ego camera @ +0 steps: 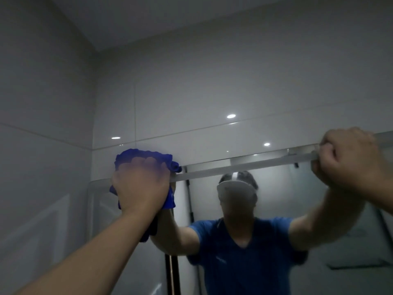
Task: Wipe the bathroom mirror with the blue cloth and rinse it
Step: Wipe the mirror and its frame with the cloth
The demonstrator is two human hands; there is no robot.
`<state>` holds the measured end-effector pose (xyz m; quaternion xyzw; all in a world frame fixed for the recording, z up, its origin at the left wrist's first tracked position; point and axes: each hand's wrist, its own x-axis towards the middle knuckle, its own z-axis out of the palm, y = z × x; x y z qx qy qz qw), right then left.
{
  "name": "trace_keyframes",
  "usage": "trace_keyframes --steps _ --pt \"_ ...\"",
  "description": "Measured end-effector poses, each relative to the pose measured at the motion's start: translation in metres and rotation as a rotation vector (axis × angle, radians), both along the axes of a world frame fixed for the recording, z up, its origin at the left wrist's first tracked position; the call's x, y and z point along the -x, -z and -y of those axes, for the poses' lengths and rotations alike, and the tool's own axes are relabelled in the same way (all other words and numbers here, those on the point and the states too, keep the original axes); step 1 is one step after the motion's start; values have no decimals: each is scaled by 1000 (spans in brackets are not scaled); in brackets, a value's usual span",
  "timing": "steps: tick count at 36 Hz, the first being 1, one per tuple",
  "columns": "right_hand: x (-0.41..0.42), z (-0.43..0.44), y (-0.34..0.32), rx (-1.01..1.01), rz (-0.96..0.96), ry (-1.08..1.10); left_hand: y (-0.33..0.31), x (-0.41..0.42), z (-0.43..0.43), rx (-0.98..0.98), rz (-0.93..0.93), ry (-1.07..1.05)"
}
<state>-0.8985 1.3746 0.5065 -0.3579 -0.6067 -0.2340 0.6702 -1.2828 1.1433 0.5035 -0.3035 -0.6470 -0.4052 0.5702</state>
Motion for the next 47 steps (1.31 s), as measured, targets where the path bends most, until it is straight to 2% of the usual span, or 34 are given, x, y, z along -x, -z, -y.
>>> trace_keyframes --steps 10,16,21,25,31,37,43,47 --pt "4 -5 -1 -61 -5 -64 -1 -29 -19 -87 108 10" --pt "2 -6 -1 -61 14 -70 0 -137 -77 22 22 36" --pt "-4 -13 -1 -46 56 -77 -1 -250 -138 147 -83 165" --pt "-6 -15 -1 -58 72 -116 -4 -288 -157 248 -107 216" --pt "-8 -10 -1 -81 76 -118 -9 -237 -133 268 -300 273" --pt "-6 -9 -2 -82 48 -64 -11 -138 -73 225 -223 226" --pt "-6 -10 -4 -48 44 -13 -10 -20 -7 104 -101 64" --pt "-5 -9 -4 -71 54 -29 -8 13 17 101 -50 3"
